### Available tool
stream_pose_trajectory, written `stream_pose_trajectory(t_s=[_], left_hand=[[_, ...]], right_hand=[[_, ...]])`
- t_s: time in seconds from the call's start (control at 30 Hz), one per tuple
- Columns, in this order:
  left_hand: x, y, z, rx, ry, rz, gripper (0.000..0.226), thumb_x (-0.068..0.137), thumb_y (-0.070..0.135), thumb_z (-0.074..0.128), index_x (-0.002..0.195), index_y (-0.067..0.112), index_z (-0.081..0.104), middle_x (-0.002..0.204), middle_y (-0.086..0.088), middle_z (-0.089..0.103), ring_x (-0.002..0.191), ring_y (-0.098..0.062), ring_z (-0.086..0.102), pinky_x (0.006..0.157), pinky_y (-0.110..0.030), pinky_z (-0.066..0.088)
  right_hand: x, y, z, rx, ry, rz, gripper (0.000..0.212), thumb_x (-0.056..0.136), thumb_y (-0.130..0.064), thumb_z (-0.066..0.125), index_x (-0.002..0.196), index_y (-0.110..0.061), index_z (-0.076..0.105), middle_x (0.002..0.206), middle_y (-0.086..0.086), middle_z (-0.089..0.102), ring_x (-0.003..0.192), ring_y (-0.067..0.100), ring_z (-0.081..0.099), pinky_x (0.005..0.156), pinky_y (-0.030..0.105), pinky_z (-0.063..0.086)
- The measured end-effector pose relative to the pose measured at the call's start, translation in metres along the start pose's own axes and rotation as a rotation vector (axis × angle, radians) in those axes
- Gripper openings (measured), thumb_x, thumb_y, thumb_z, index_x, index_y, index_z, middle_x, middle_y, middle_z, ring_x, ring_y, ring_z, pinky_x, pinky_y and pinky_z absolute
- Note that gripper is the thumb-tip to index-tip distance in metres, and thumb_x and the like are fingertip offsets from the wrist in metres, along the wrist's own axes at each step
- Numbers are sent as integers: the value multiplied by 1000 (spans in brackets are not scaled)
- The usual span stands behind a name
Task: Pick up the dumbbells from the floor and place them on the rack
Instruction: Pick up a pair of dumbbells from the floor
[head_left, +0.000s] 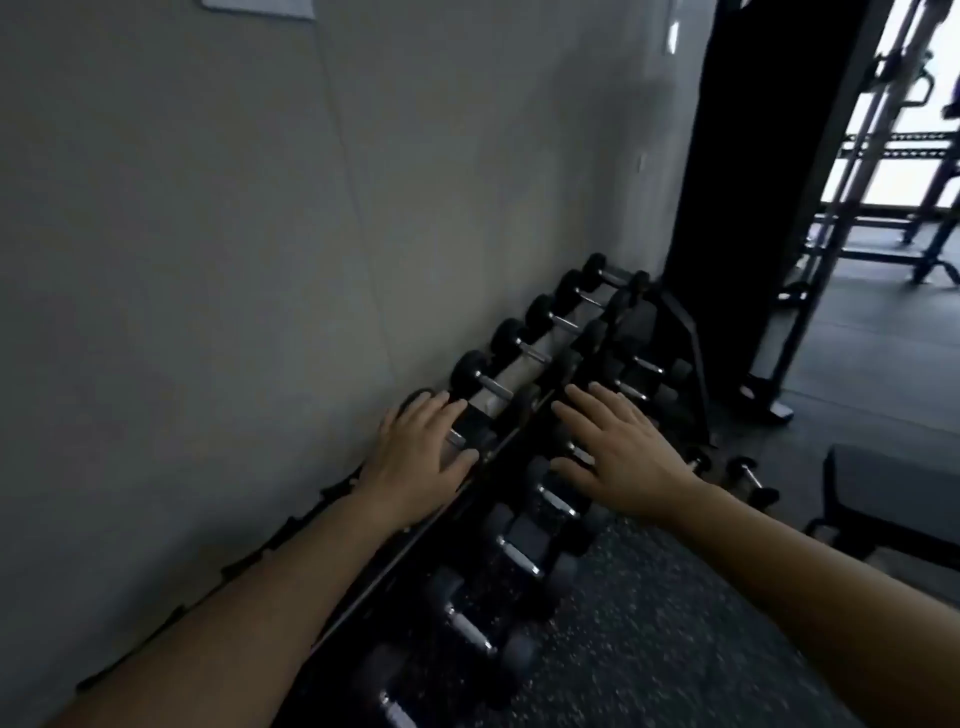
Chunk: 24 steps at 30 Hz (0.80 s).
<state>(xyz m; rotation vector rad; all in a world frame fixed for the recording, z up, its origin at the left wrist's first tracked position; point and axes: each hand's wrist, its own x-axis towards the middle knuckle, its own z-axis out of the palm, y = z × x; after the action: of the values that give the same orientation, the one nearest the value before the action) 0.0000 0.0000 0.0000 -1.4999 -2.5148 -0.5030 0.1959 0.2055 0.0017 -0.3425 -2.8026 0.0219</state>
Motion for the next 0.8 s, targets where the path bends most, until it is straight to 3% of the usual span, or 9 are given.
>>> stream_pose_trajectory(t_s=[0.17,0.57,0.8], left_hand=[[60,46,83,-45,-110,48,71,94,60,38,154,25,31,164,0,27,151,-17,13,123,-46,4],[209,133,233,-177,-291,231,65,96,52,47,154,25,33,163,0,29,152,-17,14,123,-44,5],[312,157,325,-264,-452,313,65,97,52,45,154,24,31,163,-1,28,151,-18,13,123,-43,4]], right_hand=[[-33,88,38,26,-68,160,71,95,-59,39,154,-25,21,164,4,16,150,27,4,118,38,-1],[-62,249,103,62,-178,437,70,94,-57,44,153,-21,28,162,7,24,149,30,12,120,46,13],[-39,335,148,78,-254,612,70,94,-51,51,153,-22,28,162,5,22,149,29,11,120,43,14]])
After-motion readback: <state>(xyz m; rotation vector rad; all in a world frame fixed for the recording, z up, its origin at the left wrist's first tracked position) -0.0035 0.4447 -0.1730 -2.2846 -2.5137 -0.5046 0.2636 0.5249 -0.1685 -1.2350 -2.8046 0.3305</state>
